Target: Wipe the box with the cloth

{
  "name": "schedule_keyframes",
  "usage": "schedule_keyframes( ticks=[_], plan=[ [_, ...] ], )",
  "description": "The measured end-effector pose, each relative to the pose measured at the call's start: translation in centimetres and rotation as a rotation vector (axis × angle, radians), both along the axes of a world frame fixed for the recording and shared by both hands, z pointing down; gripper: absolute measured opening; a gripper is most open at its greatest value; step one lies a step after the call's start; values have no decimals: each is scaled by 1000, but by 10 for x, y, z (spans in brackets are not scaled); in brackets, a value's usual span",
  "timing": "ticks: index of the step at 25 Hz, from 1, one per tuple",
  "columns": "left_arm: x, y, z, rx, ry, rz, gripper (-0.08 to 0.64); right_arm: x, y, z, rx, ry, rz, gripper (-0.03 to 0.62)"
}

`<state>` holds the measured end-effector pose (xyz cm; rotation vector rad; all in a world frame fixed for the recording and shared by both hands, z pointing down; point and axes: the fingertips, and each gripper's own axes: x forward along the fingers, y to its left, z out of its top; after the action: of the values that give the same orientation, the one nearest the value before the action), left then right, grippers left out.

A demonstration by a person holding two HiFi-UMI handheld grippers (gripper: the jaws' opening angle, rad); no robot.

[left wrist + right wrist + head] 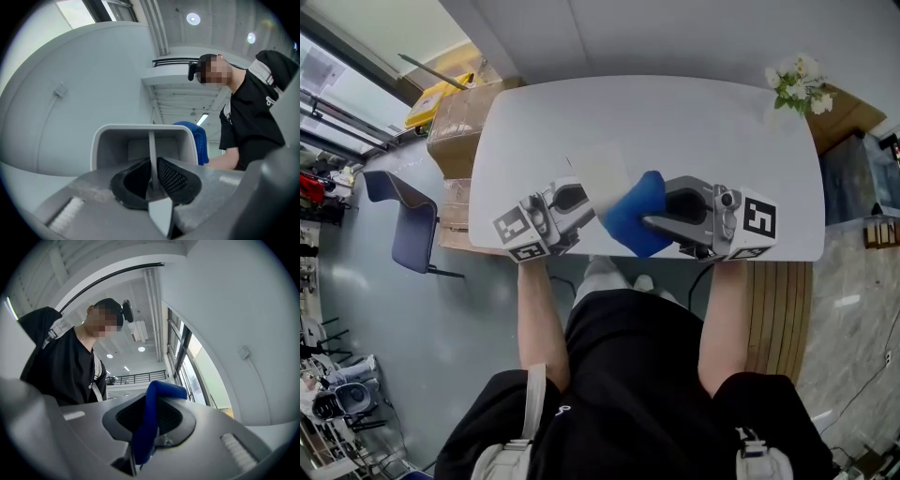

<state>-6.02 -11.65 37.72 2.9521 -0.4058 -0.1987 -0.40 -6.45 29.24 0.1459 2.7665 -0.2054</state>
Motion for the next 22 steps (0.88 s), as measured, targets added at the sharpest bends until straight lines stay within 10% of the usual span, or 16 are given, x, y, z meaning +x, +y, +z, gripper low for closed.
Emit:
schedule_keyframes(
  ticks=[22],
  plan=[
    [18, 46, -16, 27, 79, 276, 48, 24, -42, -5, -97, -73, 228, 57]
  ],
)
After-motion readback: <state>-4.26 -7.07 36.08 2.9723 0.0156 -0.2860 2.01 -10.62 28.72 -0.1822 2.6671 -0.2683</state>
